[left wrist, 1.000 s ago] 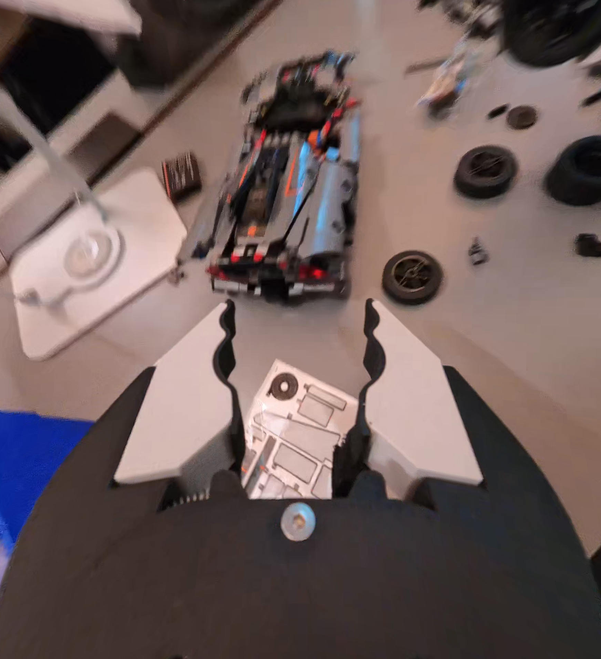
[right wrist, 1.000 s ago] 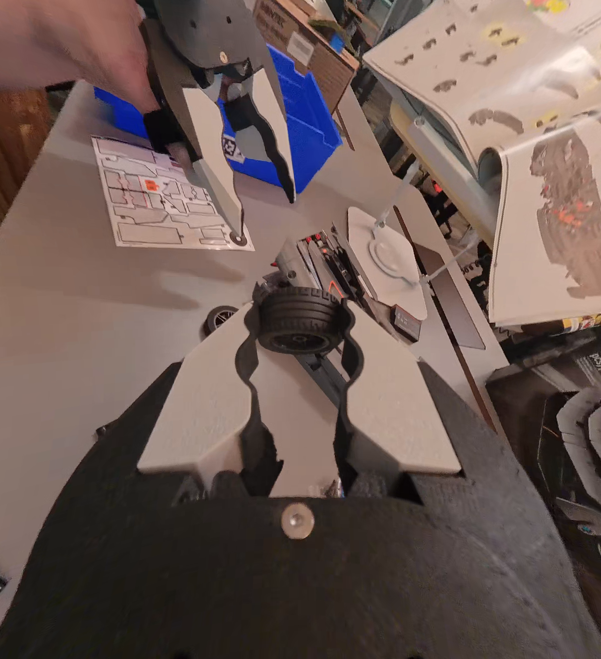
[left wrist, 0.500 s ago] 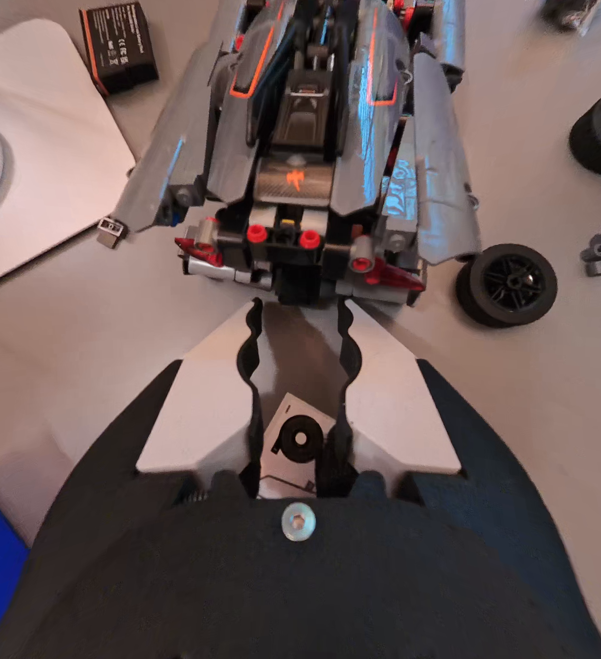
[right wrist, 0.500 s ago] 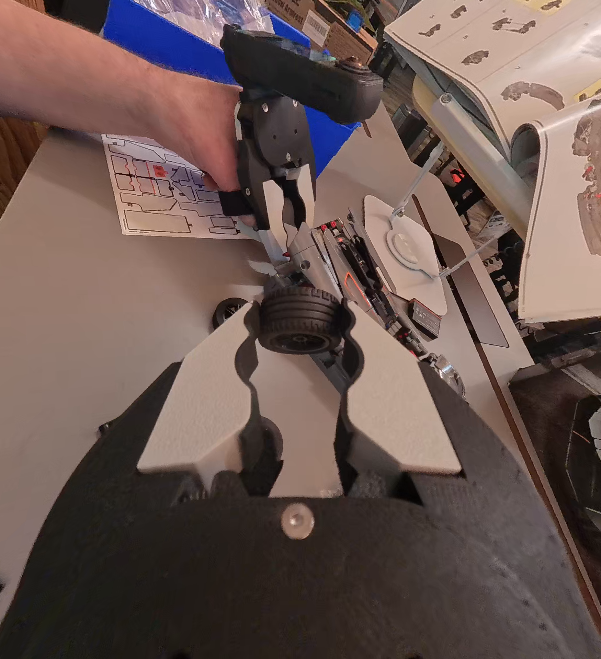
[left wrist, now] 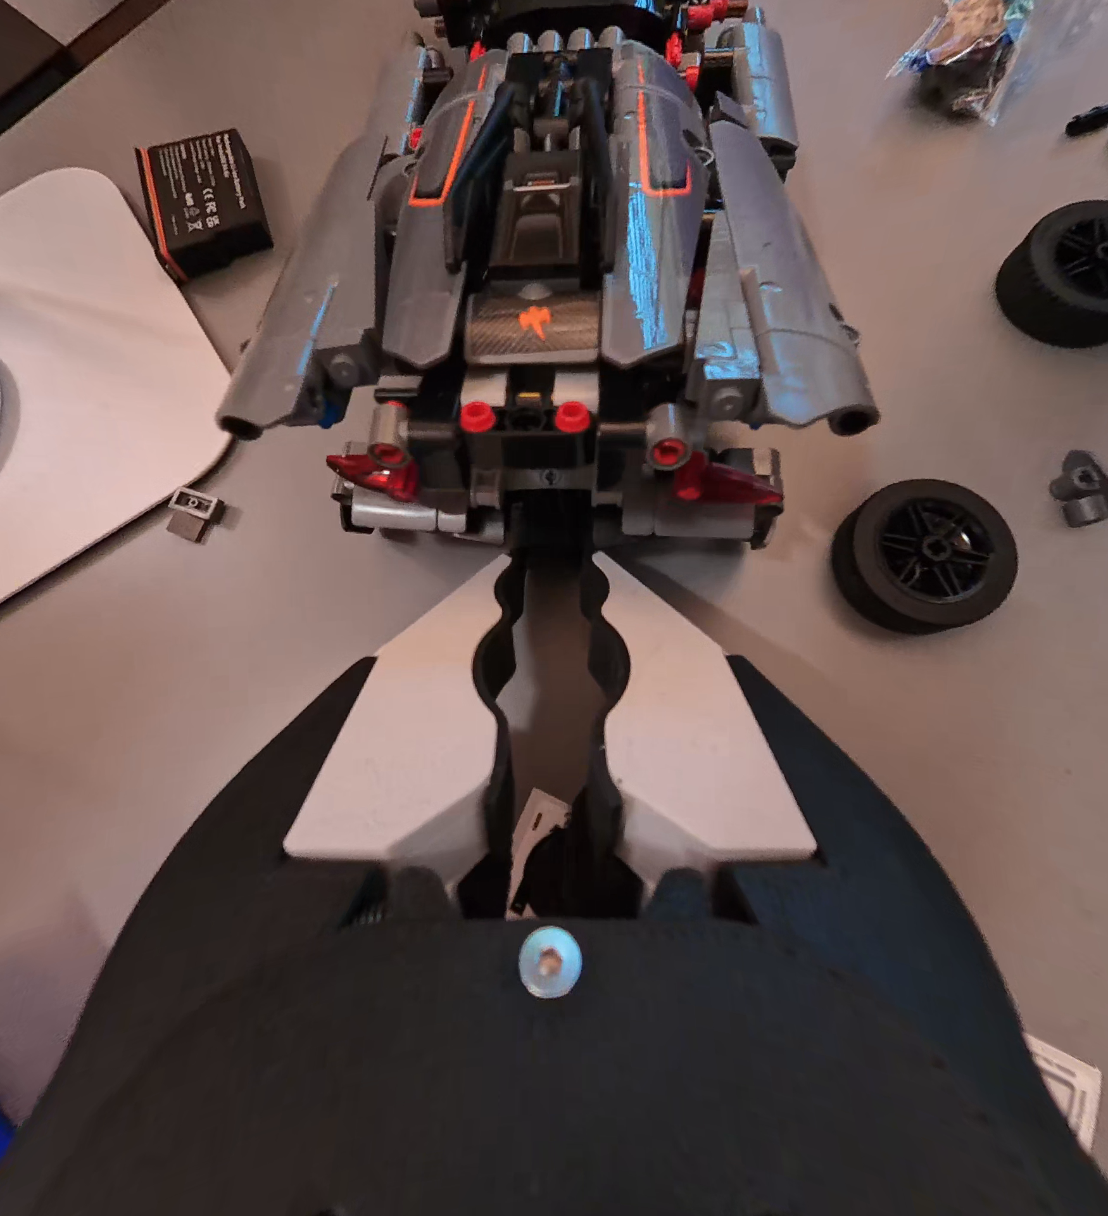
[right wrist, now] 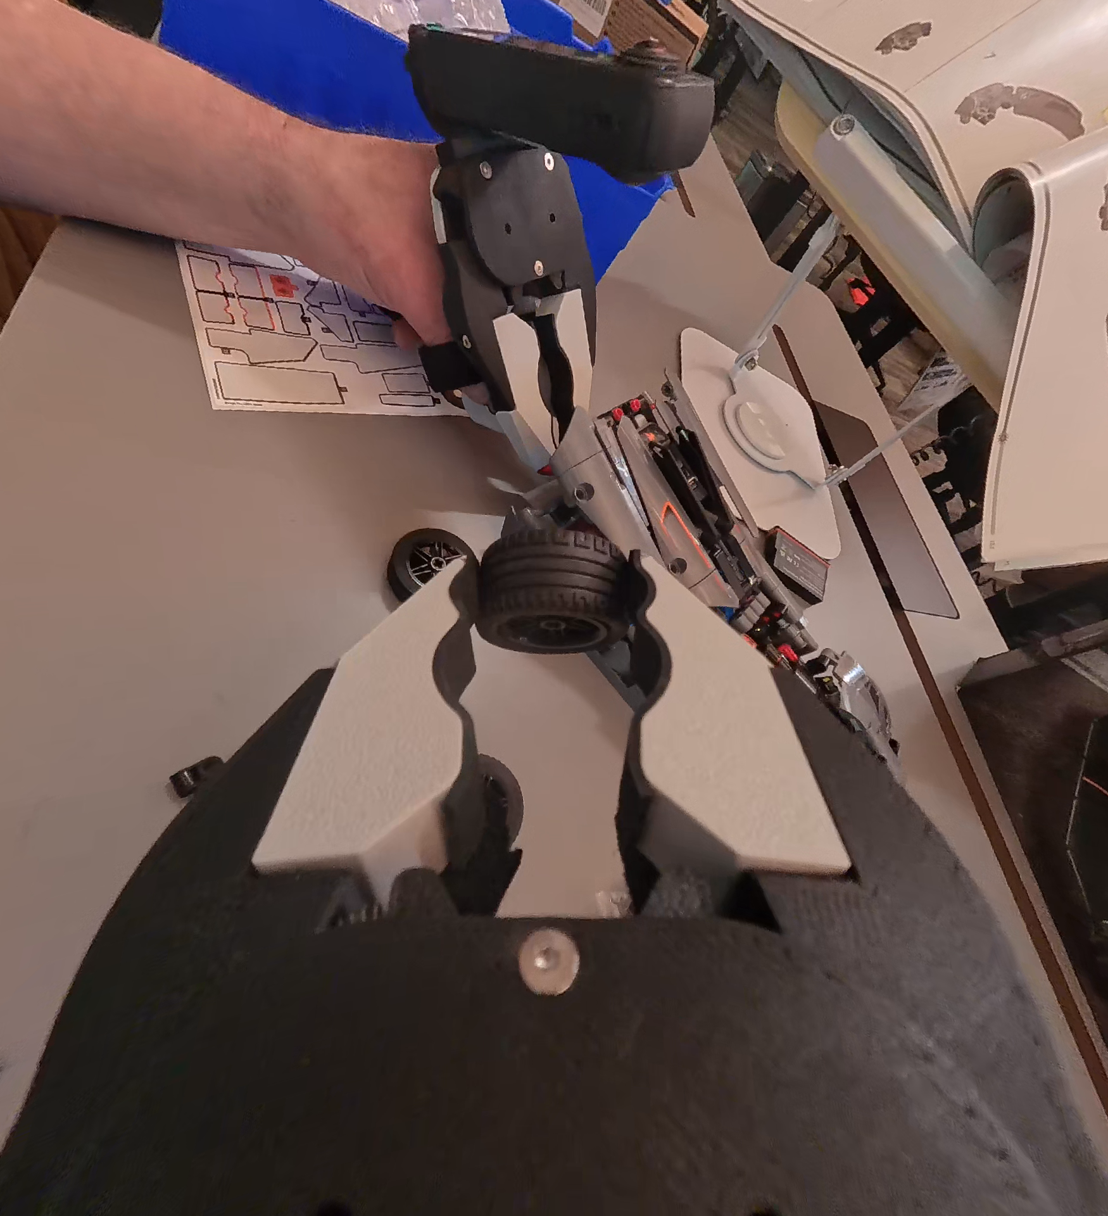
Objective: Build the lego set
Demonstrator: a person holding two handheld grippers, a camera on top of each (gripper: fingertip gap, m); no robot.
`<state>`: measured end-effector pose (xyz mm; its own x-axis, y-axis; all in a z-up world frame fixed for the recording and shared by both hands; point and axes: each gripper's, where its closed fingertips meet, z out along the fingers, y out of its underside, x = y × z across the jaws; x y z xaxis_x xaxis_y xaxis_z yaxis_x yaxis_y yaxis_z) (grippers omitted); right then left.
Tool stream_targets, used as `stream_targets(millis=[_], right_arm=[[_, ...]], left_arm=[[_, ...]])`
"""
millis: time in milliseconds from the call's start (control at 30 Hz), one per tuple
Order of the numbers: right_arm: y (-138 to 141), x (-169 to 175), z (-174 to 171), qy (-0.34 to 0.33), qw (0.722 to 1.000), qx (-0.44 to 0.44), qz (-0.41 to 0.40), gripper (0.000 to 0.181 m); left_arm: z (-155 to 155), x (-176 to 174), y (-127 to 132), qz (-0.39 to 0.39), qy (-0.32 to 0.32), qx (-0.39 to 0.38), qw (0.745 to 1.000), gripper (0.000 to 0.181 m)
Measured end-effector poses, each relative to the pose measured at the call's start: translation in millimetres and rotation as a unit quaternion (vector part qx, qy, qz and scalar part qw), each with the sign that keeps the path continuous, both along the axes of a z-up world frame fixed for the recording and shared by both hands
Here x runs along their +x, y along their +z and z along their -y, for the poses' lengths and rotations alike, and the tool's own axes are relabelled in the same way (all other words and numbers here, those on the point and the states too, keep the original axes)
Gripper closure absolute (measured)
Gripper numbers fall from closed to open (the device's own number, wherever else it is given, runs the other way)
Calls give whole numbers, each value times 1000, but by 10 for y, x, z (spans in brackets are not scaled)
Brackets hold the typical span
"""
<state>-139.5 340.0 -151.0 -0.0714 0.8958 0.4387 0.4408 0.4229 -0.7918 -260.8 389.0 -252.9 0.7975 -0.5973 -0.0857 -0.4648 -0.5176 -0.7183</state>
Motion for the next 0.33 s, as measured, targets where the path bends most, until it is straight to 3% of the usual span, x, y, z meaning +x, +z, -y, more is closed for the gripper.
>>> stream_targets(millis=[33,333], right_arm=[[-7,3,-11,-1,1000,-1,1,138],[-226,26,-107,-17,999,-13,48,137]], left_arm=[[2,8,3,-2,-2,1,1000,167],[92,157,70,4,-11,2,1000,167]])
